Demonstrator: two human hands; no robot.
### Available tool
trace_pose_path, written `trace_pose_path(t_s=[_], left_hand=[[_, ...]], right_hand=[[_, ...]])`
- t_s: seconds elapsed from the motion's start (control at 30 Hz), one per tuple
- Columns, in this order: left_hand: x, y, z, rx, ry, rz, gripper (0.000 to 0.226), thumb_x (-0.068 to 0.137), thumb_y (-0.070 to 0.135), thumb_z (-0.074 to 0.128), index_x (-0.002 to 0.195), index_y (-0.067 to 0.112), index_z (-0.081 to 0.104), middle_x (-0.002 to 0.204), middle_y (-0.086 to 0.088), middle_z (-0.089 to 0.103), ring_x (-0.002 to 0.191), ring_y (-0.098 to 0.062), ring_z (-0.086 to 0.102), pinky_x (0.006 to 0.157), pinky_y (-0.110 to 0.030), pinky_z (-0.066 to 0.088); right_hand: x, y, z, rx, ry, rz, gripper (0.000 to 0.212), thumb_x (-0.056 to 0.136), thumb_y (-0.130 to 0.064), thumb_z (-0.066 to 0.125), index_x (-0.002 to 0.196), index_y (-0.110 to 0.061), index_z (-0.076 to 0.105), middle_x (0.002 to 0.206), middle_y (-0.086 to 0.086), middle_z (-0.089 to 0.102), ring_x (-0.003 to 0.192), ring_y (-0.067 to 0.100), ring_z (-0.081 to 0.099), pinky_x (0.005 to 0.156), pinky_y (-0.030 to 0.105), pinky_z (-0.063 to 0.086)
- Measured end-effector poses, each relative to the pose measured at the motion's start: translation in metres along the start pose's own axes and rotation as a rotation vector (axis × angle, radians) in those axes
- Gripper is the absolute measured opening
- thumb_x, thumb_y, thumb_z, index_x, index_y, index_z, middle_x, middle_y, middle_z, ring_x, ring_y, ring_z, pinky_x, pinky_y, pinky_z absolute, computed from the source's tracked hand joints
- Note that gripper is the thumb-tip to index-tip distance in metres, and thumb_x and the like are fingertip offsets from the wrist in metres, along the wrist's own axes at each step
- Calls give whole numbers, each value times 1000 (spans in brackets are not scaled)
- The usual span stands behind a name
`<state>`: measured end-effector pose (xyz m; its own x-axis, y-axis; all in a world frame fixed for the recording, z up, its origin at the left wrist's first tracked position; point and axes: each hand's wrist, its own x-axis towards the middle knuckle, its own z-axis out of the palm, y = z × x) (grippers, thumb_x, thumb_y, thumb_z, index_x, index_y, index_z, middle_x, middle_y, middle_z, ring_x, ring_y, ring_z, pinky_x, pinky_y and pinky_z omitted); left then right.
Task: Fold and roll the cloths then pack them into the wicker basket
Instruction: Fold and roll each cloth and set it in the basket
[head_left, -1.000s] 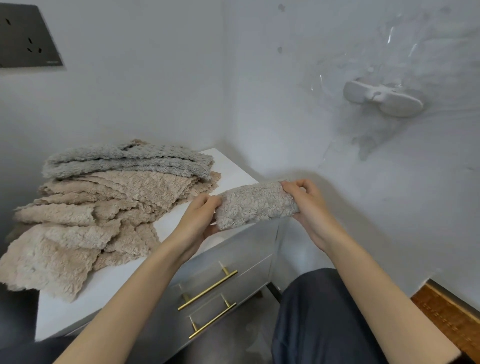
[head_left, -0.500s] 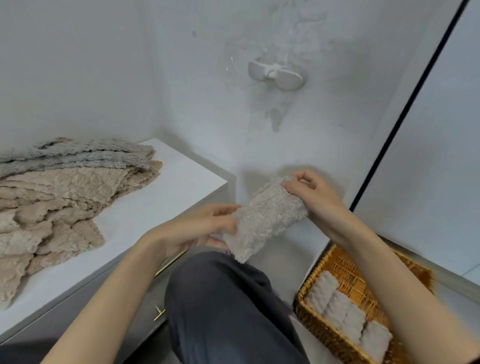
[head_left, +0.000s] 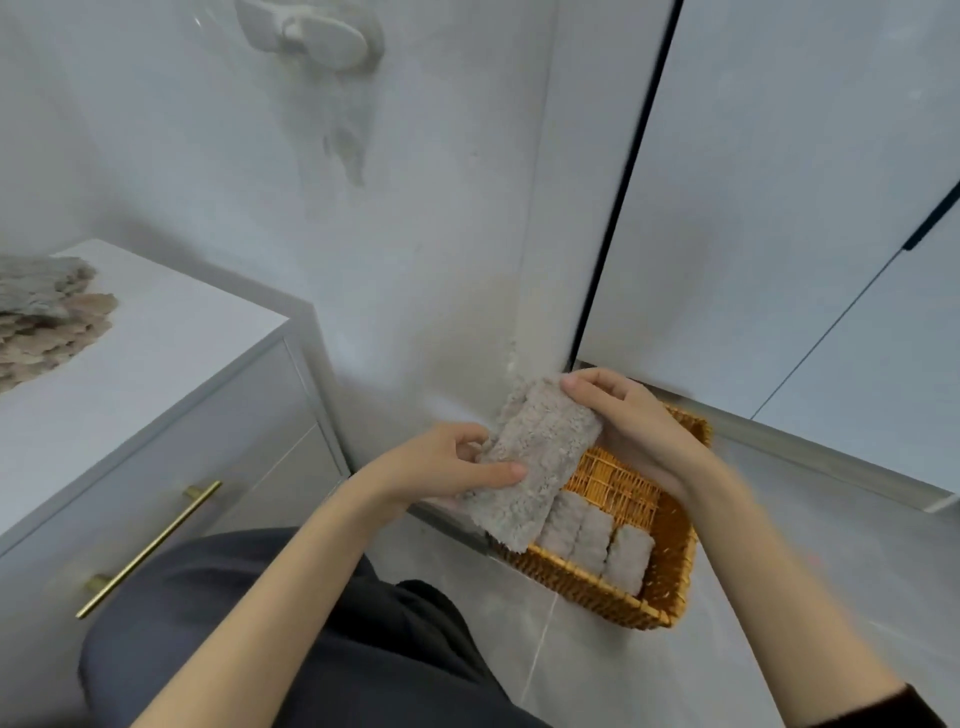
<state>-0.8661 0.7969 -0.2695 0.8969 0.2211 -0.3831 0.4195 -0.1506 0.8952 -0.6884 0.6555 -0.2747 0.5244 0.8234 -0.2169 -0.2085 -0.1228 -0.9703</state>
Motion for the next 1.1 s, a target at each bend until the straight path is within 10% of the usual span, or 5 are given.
trace_pose_path(t_s=[0.4, 0.67, 0.87, 1.1], left_hand=[[86, -45, 67, -259, 70, -226, 36, 69, 38, 82, 96, 22, 66, 91, 2, 71, 76, -9, 71, 59, -24, 57], [104, -84, 65, 101, 175, -278, 10, 92, 34, 57, 98, 26, 58, 103, 3, 59, 96, -14, 59, 75, -25, 49], [116, -97, 57, 121, 173, -312, 10, 96, 32, 52, 103, 26, 55, 108, 4, 55, 108, -18, 58, 87, -31, 48], [125, -99, 53, 138, 159, -264, 7, 94, 31, 50, 98, 29, 56, 92, 15, 56, 86, -6, 58, 61, -19, 43]], right_hand=[[2, 101, -46, 345, 6, 315, 48, 82, -24, 69, 126, -8, 58, 121, 13, 66, 113, 27, 63, 87, 37, 56], [45, 173, -79, 254, 438, 449, 33, 85, -26, 71, 115, -24, 57, 111, 2, 65, 98, 21, 64, 66, 37, 55], [80, 237, -89, 209, 613, 594, 63, 85, -28, 67, 138, -21, 35, 128, 7, 51, 114, 28, 53, 99, 49, 45], [108, 285, -81, 122, 522, 701, 71, 84, -31, 69, 144, -14, 34, 138, 10, 50, 121, 29, 52, 102, 48, 44]])
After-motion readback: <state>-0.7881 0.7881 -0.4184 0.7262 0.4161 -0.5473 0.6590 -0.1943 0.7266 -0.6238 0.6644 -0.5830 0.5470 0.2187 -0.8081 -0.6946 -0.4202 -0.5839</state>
